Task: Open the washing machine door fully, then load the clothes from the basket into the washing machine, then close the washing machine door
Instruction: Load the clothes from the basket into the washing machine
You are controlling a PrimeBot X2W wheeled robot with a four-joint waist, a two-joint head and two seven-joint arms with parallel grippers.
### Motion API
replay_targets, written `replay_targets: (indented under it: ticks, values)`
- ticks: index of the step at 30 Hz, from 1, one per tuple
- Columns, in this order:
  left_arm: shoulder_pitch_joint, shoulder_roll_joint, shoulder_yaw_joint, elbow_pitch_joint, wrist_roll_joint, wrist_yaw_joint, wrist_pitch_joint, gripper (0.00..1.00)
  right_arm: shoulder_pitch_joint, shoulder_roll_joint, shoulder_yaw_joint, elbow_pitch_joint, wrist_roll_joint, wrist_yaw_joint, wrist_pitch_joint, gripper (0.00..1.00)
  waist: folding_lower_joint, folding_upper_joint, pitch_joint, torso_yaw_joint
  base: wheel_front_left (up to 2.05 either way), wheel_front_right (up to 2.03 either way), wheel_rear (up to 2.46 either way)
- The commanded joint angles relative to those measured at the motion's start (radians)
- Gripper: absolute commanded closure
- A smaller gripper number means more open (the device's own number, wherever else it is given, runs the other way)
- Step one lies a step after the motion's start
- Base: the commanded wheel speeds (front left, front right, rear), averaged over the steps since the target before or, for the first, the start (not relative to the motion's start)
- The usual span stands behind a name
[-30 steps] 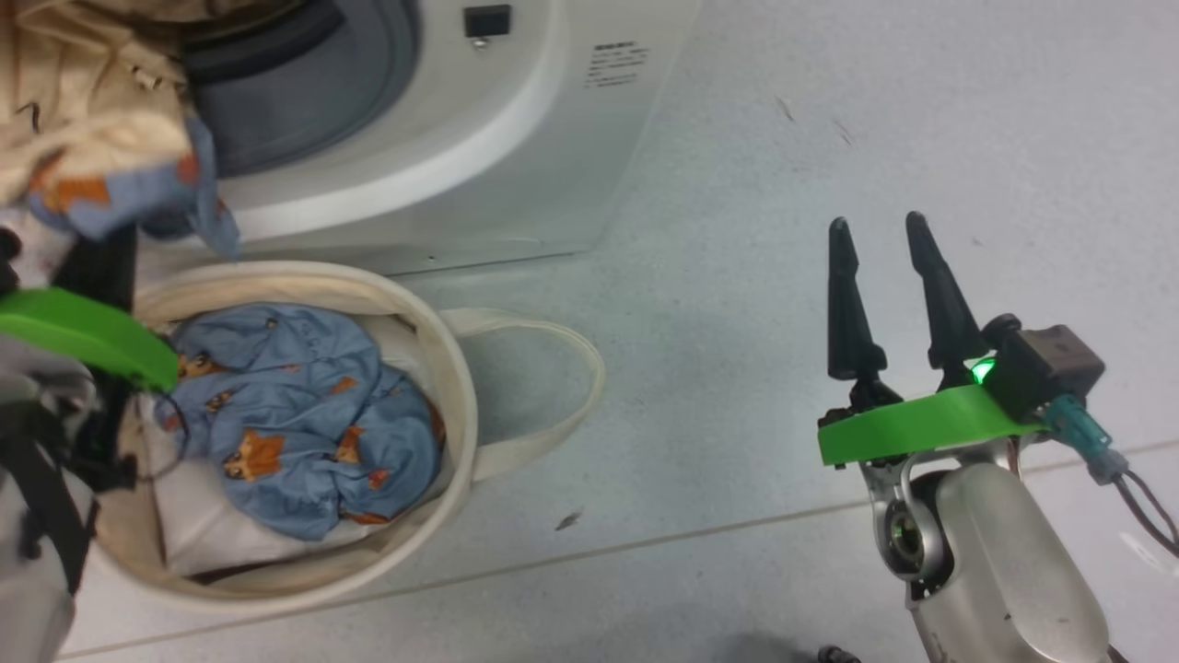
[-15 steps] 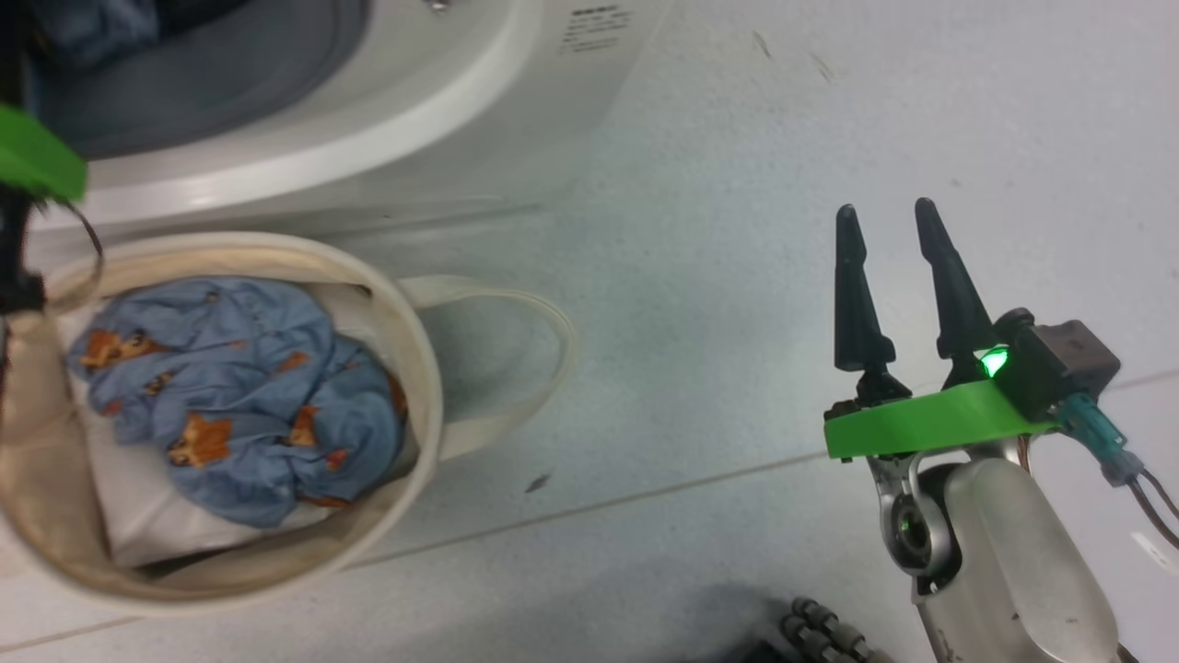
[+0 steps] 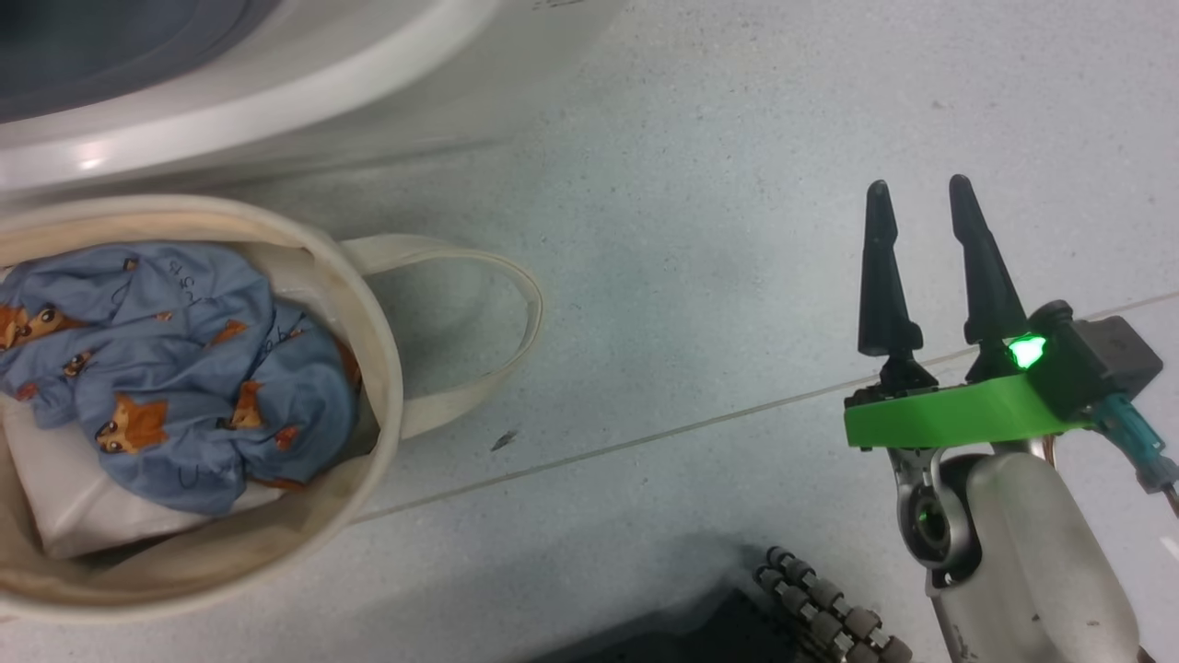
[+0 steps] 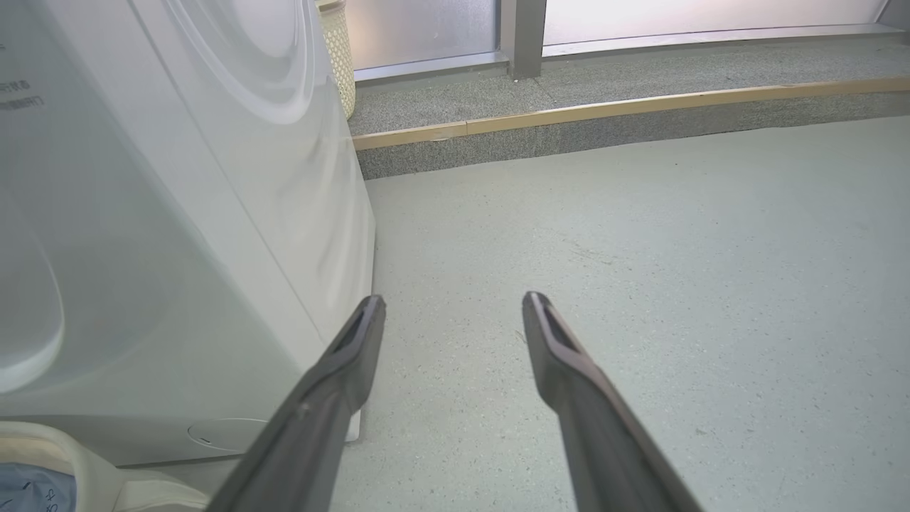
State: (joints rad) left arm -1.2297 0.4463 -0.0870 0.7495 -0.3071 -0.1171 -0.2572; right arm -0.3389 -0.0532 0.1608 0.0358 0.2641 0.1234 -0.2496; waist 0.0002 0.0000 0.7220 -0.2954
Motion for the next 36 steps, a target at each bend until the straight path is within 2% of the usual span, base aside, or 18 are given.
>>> replay_targets:
  ticks: [1,2,3,6,9,13,16,21,22,23,24,30,36]
  values:
    - [-0.009,0.039,0.020,-0.021,0.012,-0.006,-0.005,0.51,0.031,0.003,0.019,-0.026,0.001,0.007,-0.012,0.00,-0.0002,0.0000,-0.003,0.000,0.00,0.00,0.00]
    - [-0.012,0.035,0.020,0.002,0.015,-0.008,-0.005,0.09,0.029,0.003,0.022,-0.025,0.002,0.007,-0.012,0.00,-0.0002,0.0000,-0.005,-0.001,0.00,0.00,0.00]
    - [-0.017,0.033,0.016,0.024,0.020,-0.009,-0.005,0.00,0.028,0.003,0.023,-0.026,0.003,0.007,-0.012,0.00,-0.0002,0.0000,-0.008,-0.003,0.00,0.00,0.00]
    - [-0.029,0.026,-0.025,0.095,0.031,-0.013,-0.005,0.00,0.026,0.003,0.023,-0.024,0.004,0.007,-0.012,0.00,-0.0002,0.0000,-0.017,-0.009,0.00,0.00,0.00]
    - [-0.070,0.020,-0.045,0.259,0.023,-0.013,0.030,0.00,0.027,0.003,0.026,-0.020,0.004,0.007,-0.012,0.00,-0.0002,0.0000,-0.026,-0.011,0.00,0.00,0.00]
    - [-0.133,0.000,-0.049,0.439,0.018,0.037,0.162,0.00,0.026,0.003,0.032,-0.011,0.003,0.007,-0.012,0.00,-0.0002,0.0000,-0.042,-0.005,0.00,0.00,0.00]
    - [-0.144,-0.020,-0.054,0.494,0.012,0.048,0.216,0.00,0.019,0.003,0.039,-0.003,0.003,0.007,-0.012,0.00,-0.0002,0.0000,-0.067,0.001,0.00,0.00,0.00]
    - [-0.098,-0.063,-0.049,0.517,-0.013,0.033,0.173,0.00,0.004,0.003,0.050,0.026,0.007,0.007,-0.012,0.00,-0.0002,0.0000,-0.131,0.023,0.00,0.00,0.00]
    - [-0.062,-0.085,-0.043,0.520,-0.034,0.014,0.132,0.00,0.002,0.003,0.052,0.038,0.012,0.007,-0.012,0.00,-0.0002,0.0000,-0.163,0.036,0.00,0.00,0.00]
    - [-0.062,-0.085,-0.043,0.520,-0.034,0.014,0.132,0.00,0.002,0.003,0.052,0.038,0.012,0.007,-0.012,0.00,-0.0002,0.0000,-0.163,0.036,0.00,0.00,0.00]
    - [-0.021,-0.098,-0.043,0.510,-0.044,0.003,0.055,0.00,0.003,0.003,0.054,0.051,0.018,0.007,-0.012,0.00,-0.0002,0.0000,-0.195,0.051,0.00,0.00,0.00]
    - [0.112,-0.117,-0.048,0.450,-0.070,-0.012,-0.002,0.00,0.010,0.003,0.061,0.091,0.021,0.007,-0.012,0.00,-0.0002,0.0000,-0.278,0.091,0.00,0.00,0.00]
    - [0.351,-0.094,0.029,0.124,-0.100,-0.013,-0.004,0.00,0.018,0.001,0.050,0.126,0.012,0.007,-0.012,0.00,-0.0002,0.0000,-0.370,0.136,0.00,0.00,0.00]
